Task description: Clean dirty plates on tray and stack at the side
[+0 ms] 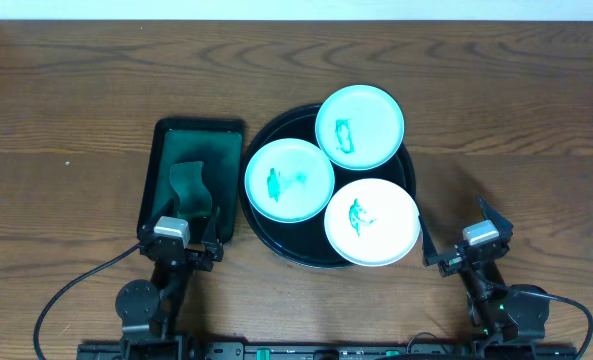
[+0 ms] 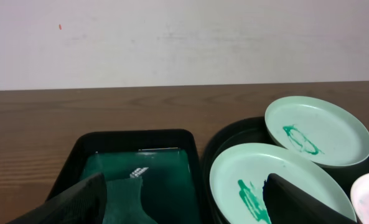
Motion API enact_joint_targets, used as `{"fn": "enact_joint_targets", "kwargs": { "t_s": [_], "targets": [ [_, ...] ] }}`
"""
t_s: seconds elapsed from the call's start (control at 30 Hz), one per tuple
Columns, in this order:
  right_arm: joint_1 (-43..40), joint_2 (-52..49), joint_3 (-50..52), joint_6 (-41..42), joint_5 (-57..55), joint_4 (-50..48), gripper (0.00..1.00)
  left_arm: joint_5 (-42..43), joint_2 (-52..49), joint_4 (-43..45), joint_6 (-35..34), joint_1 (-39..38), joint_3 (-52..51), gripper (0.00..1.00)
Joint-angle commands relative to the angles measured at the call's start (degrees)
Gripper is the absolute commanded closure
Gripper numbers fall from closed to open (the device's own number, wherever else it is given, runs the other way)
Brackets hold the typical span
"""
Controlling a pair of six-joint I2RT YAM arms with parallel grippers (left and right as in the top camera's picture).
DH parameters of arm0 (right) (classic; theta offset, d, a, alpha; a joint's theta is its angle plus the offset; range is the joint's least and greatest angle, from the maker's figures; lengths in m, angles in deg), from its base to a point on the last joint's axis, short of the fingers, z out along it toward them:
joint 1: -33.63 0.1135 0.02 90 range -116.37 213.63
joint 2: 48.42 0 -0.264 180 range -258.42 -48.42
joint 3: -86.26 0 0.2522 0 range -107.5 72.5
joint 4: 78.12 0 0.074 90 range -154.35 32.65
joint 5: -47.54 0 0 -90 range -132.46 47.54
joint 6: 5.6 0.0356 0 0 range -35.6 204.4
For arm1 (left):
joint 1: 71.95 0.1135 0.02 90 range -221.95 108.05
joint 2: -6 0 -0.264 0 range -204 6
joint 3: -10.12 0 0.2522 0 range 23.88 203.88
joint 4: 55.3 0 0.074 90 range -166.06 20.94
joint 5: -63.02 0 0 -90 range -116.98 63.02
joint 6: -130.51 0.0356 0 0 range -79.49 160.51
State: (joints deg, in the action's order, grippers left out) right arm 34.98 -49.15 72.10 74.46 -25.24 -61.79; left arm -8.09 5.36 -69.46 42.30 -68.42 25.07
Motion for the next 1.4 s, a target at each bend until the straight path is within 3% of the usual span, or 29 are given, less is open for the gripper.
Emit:
{"fn": "enact_joint_targets", "kwargs": {
  "t_s": [0.0,0.67,0.83,0.97,1.1,1.23,1.37],
  "targets": [
    [0.7,0.0,0.1,-0.2,0.9,0.2,0.01,-0.1,-0.1,-2.1,0.8,-0.2,-1.0,0.2],
    [0.7,0.0,0.1,-0.2,0.9,0.2,0.01,-0.1,-0.1,-2.1,0.7,-0.2,-1.0,0.19],
    [0.7,0.0,0.1,-0.2,0.9,0.2,0.01,0.0,-3.1,-2.3,-4.0,-0.2,-1.0,0.2],
    [0.7,0.0,0.1,-0.2,0.9,0.2,0.01,0.0,-12.9,-2.1,-15.3,-0.2,-1.0,0.2],
    [0.7,0.0,0.1,-0.2,0.9,0.2,0.01,0.9,-23.3,-2.1,-21.4,-0.2,1.6,0.2],
    [0.7,0.0,0.1,-0.2,0.9,0.2,0.01,5.5,-36.5,-5.4,-21.2,-0.2,11.1,0.19],
    [0.7,0.0,0.1,-0.2,0.9,0.2,0.01,6.2,-50.4,-15.7,-17.6,-0.5,25.1,0.2]
  ]
}}
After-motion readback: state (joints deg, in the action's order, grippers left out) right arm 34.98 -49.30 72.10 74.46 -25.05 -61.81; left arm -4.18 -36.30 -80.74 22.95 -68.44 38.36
